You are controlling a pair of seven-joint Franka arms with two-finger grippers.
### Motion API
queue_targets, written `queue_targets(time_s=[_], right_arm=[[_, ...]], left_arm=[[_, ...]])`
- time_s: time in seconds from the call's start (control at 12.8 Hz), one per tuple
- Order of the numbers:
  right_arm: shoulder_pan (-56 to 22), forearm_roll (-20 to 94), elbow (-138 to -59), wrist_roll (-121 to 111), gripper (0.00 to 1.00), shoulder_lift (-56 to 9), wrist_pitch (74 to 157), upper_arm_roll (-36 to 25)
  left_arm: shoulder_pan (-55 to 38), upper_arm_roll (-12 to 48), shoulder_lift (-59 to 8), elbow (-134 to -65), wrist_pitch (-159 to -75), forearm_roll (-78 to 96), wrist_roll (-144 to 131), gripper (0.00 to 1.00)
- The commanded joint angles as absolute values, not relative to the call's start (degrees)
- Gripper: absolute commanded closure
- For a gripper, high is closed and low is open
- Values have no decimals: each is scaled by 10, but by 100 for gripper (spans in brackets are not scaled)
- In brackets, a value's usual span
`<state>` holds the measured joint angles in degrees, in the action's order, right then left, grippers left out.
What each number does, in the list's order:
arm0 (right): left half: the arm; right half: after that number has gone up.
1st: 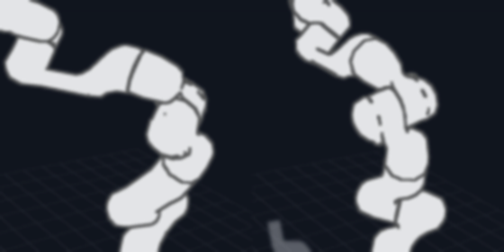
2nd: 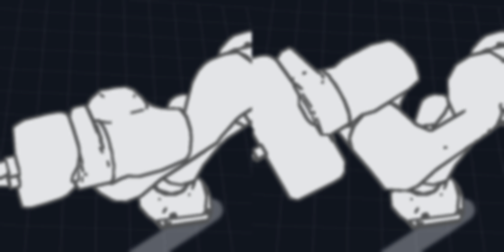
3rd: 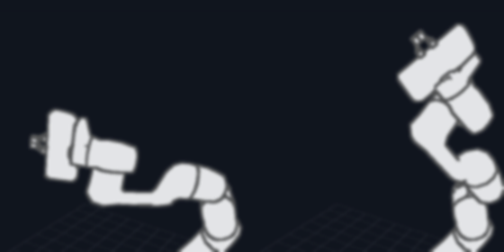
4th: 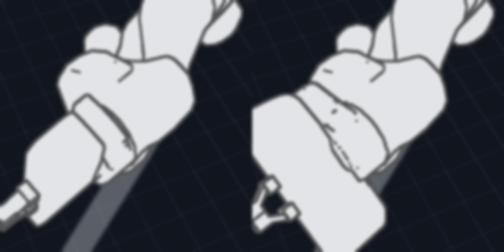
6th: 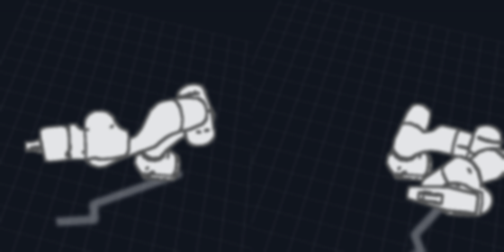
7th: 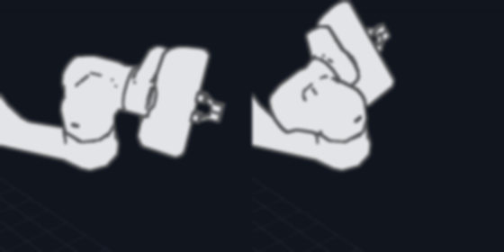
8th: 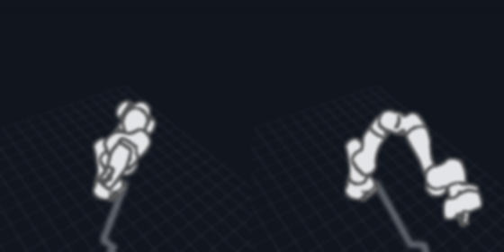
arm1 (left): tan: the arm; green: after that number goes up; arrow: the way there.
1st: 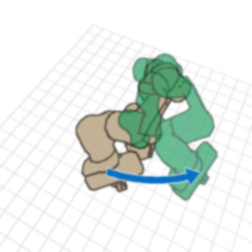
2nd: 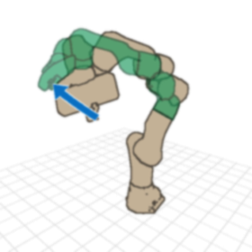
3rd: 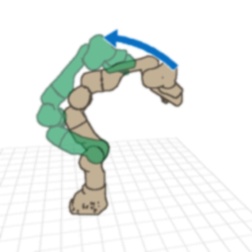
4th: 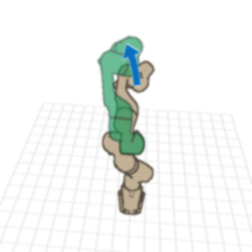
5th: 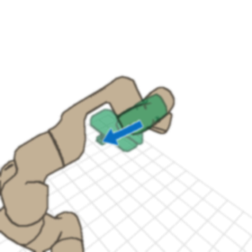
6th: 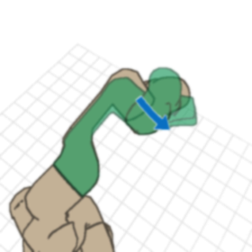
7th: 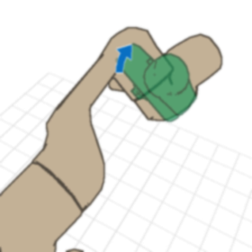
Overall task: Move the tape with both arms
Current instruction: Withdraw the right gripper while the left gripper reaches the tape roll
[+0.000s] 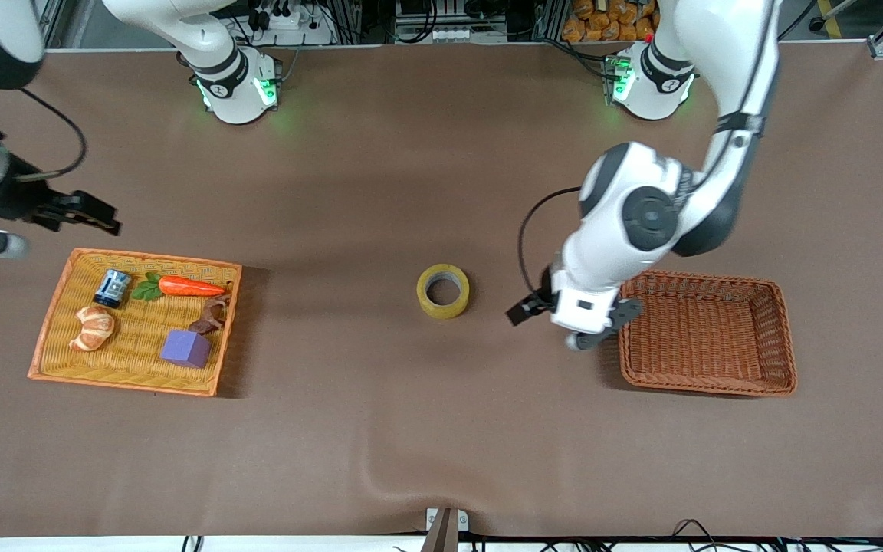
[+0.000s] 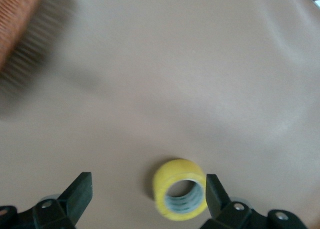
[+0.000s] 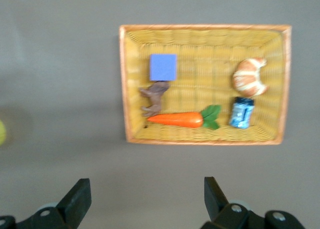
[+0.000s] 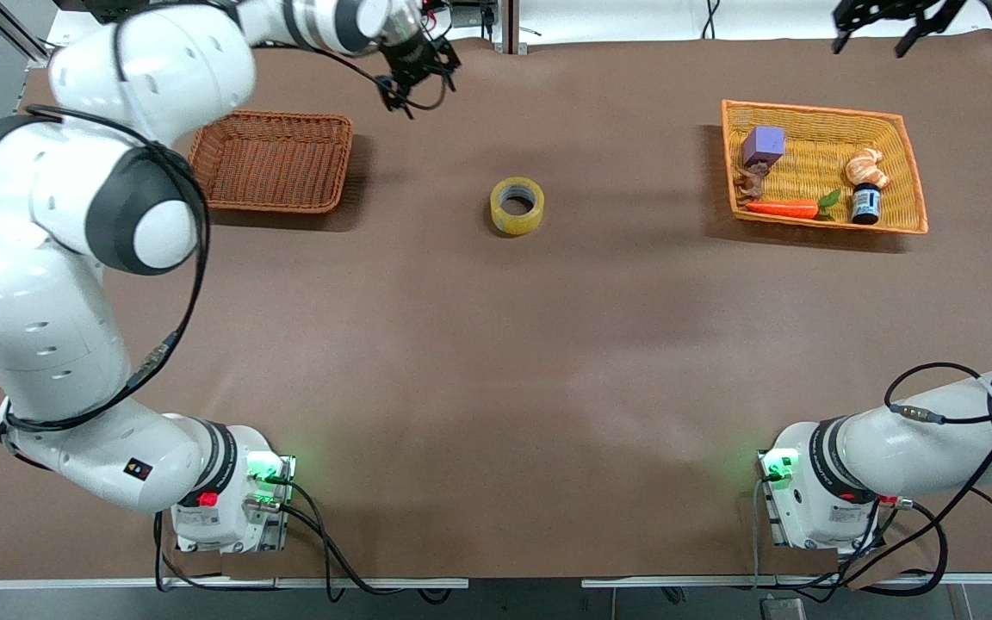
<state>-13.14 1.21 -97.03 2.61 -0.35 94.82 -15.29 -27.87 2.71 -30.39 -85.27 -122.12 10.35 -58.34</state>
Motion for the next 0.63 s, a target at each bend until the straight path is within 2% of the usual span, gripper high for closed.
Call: queue_targets(time_s=[0.0, 0.55], right_arm=[[-103, 2, -963, 12, 0, -4, 939, -146], [-83, 2, -926, -7, 0, -9, 921, -137]], left_arm=[[-320, 15, -341, -843, -1262, 102, -611, 0], [-405, 16, -411, -849, -1373, 66, -700, 0]])
